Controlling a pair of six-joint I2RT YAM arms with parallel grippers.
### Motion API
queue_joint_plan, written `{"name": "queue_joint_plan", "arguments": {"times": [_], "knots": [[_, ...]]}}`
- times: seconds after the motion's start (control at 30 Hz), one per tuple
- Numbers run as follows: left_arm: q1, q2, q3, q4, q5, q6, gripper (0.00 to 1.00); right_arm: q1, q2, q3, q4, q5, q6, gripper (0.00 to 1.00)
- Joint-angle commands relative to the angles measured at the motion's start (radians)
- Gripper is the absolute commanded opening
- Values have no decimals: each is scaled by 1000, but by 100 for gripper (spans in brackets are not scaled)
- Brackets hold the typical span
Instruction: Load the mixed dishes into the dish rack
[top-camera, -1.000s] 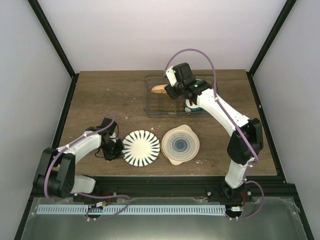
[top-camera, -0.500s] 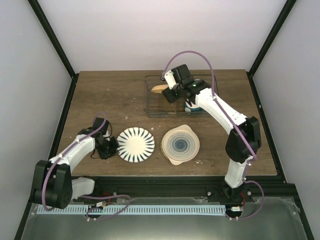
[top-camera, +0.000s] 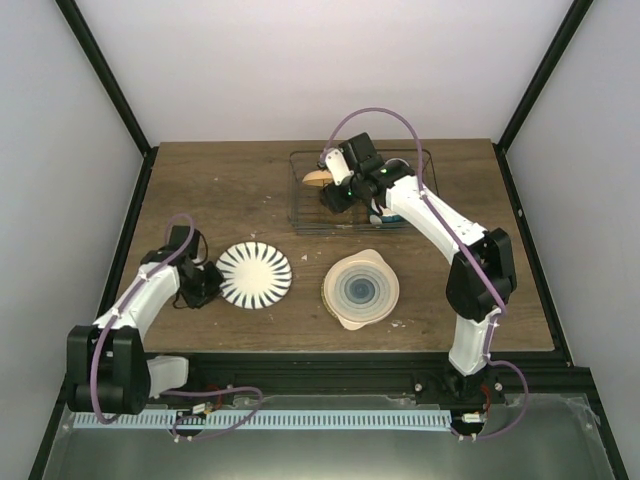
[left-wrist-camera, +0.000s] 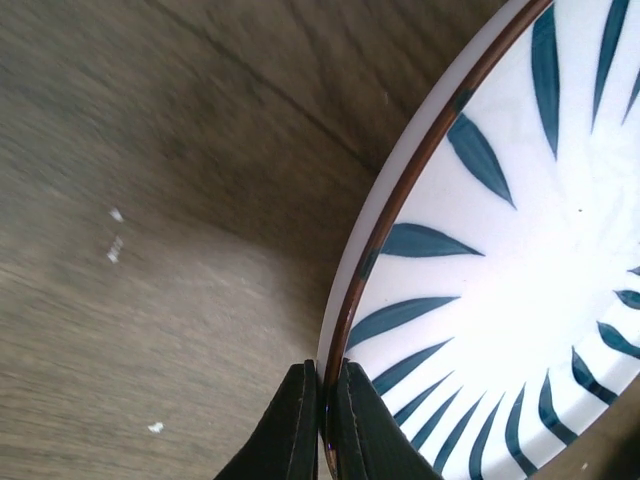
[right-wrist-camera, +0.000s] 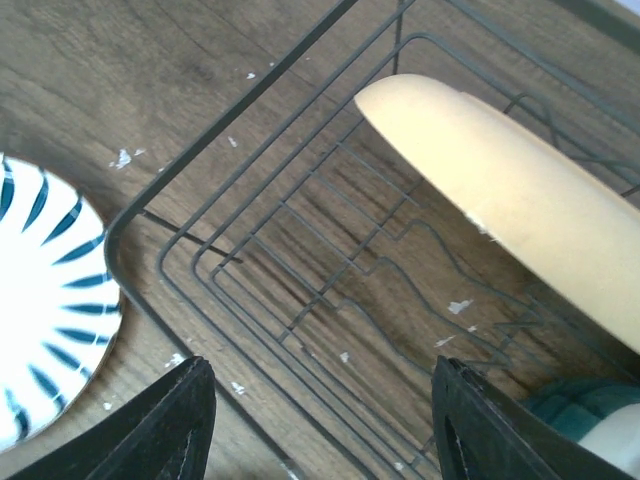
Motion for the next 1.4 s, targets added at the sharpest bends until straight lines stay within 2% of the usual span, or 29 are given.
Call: {"name": "queue_joint_plan", "arguments": {"times": [0.0, 0.2, 0.33, 0.5, 0.63, 0.73, 0.97, 1.2, 1.37], "knots": [[66, 3, 67, 54, -5, 1, 0, 9, 9, 55, -27, -92, 40, 60], [85, 63, 112, 127, 32, -19, 0, 9, 6, 55, -33, -228, 72, 60], [85, 88, 120, 174, 89, -42, 0, 9, 6, 51, -99, -341, 79, 61], [85, 98, 136, 156, 145, -39, 0, 10, -7, 7, -198, -509, 136, 61], [85, 97, 138, 126, 224, -42, 0, 10, -10, -30, -272, -600, 191, 67], [85, 78, 133, 98, 256, -52, 0, 9, 1, -61, -313, -641, 217, 69], [85, 11, 121, 56, 291, -84, 0, 10, 2, -161, -293, -697, 262, 77], [85, -74, 93, 61, 340, -85, 0, 10, -25, -279, -214, -754, 318, 80], [85, -115, 69, 33, 379, -64, 0, 10, -24, -302, -167, -749, 343, 80]]}}
